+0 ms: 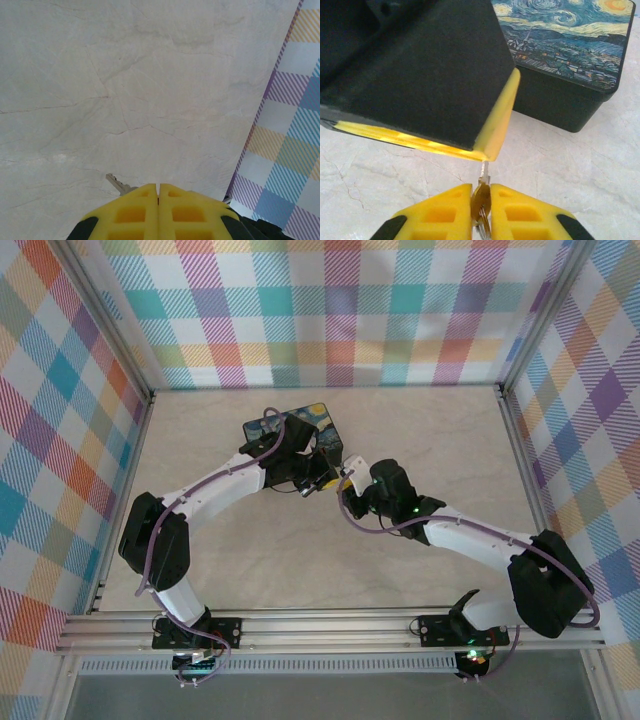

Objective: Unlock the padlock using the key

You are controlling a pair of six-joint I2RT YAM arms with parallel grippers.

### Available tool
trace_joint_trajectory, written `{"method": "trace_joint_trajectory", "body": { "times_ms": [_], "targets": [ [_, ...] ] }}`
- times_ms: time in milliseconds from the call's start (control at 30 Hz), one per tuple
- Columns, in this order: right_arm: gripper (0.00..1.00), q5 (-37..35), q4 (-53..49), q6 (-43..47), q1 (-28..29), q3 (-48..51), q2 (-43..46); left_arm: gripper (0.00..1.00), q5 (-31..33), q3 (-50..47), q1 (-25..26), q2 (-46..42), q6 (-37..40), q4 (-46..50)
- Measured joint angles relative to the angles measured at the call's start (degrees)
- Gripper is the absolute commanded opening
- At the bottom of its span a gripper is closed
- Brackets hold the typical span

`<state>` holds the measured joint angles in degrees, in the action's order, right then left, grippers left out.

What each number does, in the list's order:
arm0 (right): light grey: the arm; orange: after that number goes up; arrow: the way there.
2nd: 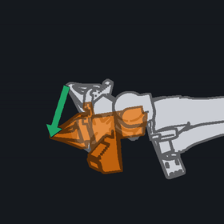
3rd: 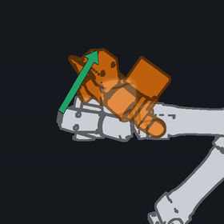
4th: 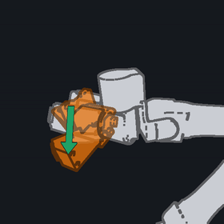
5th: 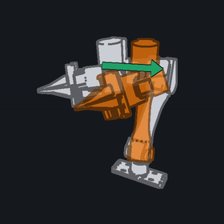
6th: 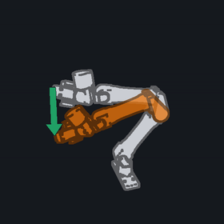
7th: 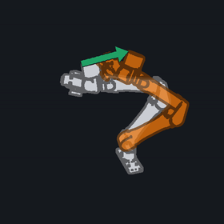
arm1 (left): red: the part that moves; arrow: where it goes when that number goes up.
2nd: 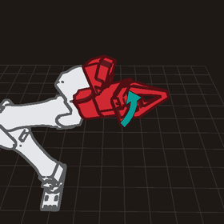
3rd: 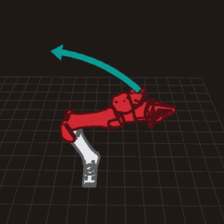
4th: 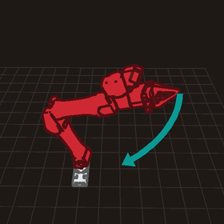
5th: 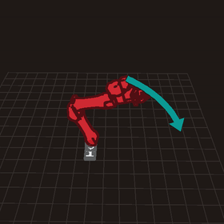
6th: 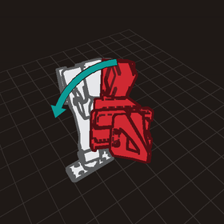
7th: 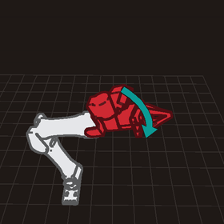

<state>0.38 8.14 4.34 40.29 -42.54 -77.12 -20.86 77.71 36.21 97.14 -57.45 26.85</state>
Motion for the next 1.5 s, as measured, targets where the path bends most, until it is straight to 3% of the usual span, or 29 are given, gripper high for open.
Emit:
{"method": "trace_joint_trajectory", "body": {
  "times_ms": [267,500,633,833,1167,1500],
  "targets": [
    [0.01,-0.37,-0.02,0.68,0.26,0.0,0.02,0.0,-0.04,-0.37,-0.04,-0.02,-0.26,-0.28],
    [0.0,1.97,-1.4,0.61,-0.04,-0.02,0.24,0.27,0.48,-0.39,-0.15,-0.02,0.5,0.57],
    [0.0,7.23,-3.37,-0.94,-2.27,0.0,0.7,0.36,1.79,0.04,-0.96,-0.02,4.46,3.32],
    [0.0,19.04,-6.34,-5.33,-7.19,-0.11,2.1,0.35,2.73,0.59,-3.28,-1.29,14.53,6.21],
    [0.0,40.74,-7.23,-14.82,-16.39,-1.07,2.08,0.36,-11.47,-3.3,-4.52,-5.03,33.62,-2.89],
    [0.0,50.12,-4.7,-20.0,-17.9,-1.07,1.18,0.36,-23.78,-11.26,-4.63,-7.26,37.62,-13.57]
  ]
}}
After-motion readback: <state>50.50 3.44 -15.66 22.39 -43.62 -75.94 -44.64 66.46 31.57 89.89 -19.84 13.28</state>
